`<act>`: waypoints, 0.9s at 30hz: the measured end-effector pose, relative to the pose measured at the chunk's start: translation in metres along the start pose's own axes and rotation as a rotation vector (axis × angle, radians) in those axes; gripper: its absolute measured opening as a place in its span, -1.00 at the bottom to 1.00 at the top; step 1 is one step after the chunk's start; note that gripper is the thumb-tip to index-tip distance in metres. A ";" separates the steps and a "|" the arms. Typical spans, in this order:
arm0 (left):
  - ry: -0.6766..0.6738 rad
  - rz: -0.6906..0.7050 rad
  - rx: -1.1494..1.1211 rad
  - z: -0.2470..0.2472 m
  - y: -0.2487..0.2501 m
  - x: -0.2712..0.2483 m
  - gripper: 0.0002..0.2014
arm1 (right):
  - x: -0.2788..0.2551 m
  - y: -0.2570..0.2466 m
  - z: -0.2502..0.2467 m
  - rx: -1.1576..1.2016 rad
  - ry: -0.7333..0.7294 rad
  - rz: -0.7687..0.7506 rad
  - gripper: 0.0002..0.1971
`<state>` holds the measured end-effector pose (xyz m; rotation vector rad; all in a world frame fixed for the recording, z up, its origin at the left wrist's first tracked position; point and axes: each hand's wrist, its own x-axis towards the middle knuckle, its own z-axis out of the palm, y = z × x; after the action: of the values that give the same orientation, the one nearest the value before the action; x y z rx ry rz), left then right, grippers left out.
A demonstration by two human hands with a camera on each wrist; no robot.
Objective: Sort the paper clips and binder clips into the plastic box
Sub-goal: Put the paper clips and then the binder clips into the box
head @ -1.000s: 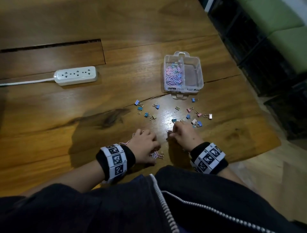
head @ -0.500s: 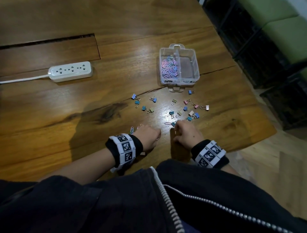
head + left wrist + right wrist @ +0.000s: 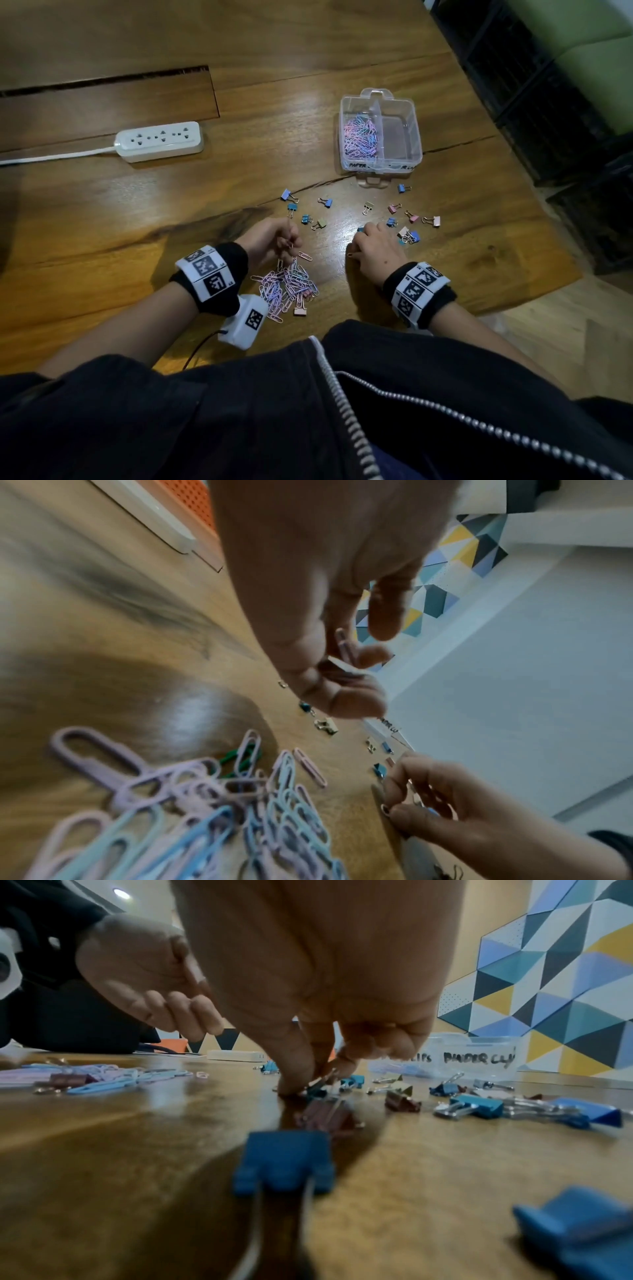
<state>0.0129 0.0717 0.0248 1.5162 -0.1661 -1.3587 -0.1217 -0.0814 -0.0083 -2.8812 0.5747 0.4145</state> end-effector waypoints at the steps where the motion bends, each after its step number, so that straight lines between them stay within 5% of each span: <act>1: -0.039 -0.008 0.022 -0.001 -0.004 -0.001 -0.72 | 0.001 0.000 0.000 -0.005 -0.010 -0.008 -0.79; 5: -0.122 0.109 0.780 0.002 -0.024 -0.011 -0.74 | 0.006 0.001 -0.001 0.137 0.026 -0.025 -0.86; 8: -0.257 0.250 1.433 0.007 -0.043 -0.018 -0.74 | 0.008 0.000 -0.004 0.585 0.136 0.078 -0.90; 10: -0.252 0.288 1.629 0.009 -0.053 -0.016 -0.54 | 0.007 0.000 -0.009 0.922 0.152 0.186 -0.77; 14: -0.187 0.379 1.650 0.013 -0.054 -0.011 -0.59 | 0.006 0.005 -0.015 1.264 0.136 0.332 -0.77; 20: -0.157 0.398 1.570 0.023 -0.048 -0.004 -0.66 | 0.000 0.012 -0.018 1.394 0.138 0.322 -0.75; 24: -0.061 0.315 1.039 0.024 -0.039 -0.001 -0.78 | -0.011 0.006 -0.022 1.616 -0.111 0.322 -0.75; 27: 0.007 0.196 0.569 0.029 -0.032 0.004 -0.84 | -0.016 -0.002 -0.018 1.755 -0.156 0.351 -0.74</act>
<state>-0.0253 0.0662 0.0037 1.9089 -0.7269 -1.2016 -0.1314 -0.0780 0.0134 -1.0724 0.7945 0.0398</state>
